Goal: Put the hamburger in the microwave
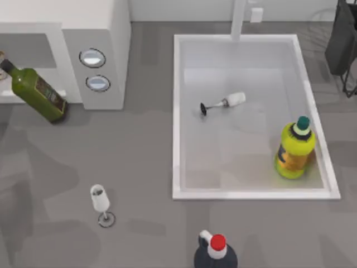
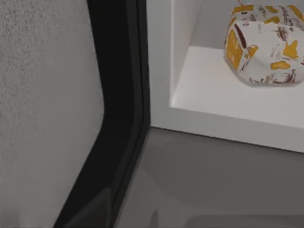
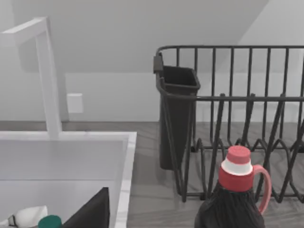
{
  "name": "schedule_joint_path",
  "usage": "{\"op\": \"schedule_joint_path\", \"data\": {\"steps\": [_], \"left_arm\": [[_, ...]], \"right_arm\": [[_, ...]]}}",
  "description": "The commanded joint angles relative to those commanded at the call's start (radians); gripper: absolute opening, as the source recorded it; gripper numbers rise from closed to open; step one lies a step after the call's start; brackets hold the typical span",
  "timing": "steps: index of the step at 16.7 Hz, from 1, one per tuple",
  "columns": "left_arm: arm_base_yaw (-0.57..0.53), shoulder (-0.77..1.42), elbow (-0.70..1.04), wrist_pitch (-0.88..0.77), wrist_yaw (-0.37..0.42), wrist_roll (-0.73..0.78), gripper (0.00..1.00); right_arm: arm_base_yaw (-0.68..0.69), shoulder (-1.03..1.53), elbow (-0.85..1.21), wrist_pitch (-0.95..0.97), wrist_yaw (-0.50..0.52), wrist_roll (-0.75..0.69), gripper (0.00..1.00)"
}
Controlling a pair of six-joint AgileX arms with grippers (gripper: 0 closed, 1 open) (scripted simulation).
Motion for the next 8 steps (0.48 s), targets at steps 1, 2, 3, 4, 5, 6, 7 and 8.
{"op": "schedule_joint_path", "data": {"steps": [1,2,3,4,5,6,7,8], "left_arm": [[0.002,-0.024,0.005,-0.036,-0.001,-0.001,1.00],[0.003,-0.047,0.011,-0.075,-0.002,-0.001,1.00],[0.001,-0.069,0.016,-0.116,-0.003,0.000,1.00],[-0.003,-0.090,0.022,-0.159,-0.003,0.001,1.00],[-0.008,-0.110,0.028,-0.203,-0.003,0.003,1.00],[-0.016,-0.130,0.033,-0.247,-0.003,0.006,1.00],[-0.024,-0.147,0.039,-0.291,-0.002,0.009,1.00],[-0.034,-0.162,0.045,-0.332,-0.001,0.012,1.00]], "right_arm": [[0.000,0.000,0.000,0.000,0.000,0.000,1.00],[0.000,0.000,0.000,0.000,0.000,0.000,1.00],[0.000,0.000,0.000,0.000,0.000,0.000,1.00],[0.000,0.000,0.000,0.000,0.000,0.000,1.00],[0.000,0.000,0.000,0.000,0.000,0.000,1.00],[0.000,0.000,0.000,0.000,0.000,0.000,1.00],[0.000,0.000,0.000,0.000,0.000,0.000,1.00],[0.000,0.000,0.000,0.000,0.000,0.000,1.00]]}}
